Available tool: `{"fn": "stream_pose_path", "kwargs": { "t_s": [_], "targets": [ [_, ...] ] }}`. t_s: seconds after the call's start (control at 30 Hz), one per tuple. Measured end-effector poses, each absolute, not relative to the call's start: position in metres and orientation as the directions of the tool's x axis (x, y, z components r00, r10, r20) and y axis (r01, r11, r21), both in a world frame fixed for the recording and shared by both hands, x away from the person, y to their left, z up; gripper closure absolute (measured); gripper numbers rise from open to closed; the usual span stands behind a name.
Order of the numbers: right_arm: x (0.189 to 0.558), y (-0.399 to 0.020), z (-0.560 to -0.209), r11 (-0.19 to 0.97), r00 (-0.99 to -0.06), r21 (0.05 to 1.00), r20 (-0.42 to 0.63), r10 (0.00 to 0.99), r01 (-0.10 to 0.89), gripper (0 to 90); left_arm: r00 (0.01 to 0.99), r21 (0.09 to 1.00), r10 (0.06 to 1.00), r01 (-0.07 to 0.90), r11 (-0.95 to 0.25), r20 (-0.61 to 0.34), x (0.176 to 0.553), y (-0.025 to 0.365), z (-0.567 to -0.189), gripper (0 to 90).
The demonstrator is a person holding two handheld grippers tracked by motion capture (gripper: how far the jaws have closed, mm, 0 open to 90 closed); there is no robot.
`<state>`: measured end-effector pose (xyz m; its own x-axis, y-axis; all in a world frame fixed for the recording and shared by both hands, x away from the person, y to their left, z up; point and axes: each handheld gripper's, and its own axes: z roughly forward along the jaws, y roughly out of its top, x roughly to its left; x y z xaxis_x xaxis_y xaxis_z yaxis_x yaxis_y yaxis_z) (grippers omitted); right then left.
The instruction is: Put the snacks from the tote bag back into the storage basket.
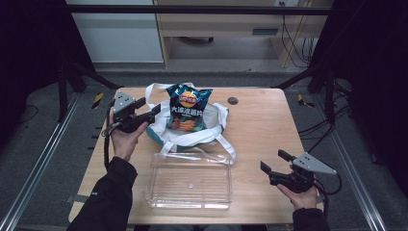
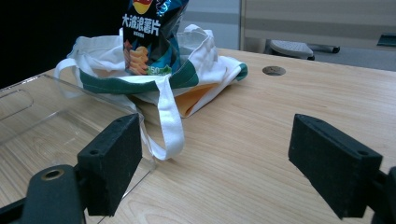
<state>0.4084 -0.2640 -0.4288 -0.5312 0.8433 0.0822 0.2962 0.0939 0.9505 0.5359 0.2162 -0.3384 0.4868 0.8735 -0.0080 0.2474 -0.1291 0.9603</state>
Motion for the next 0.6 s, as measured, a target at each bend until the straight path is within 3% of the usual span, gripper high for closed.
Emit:
{"fn": "stream_pose_path", "kwargs": {
  "t_s": [0.6],
  "targets": [
    [0.409,-0.263,-0.429,0.092,-0.533,0.951,0.085,0.842,0.296,17.8,0.48,0.936,0.877,0.303,-0.182,0.015,0.577,0.195,-0.348,42.9]
  ]
}}
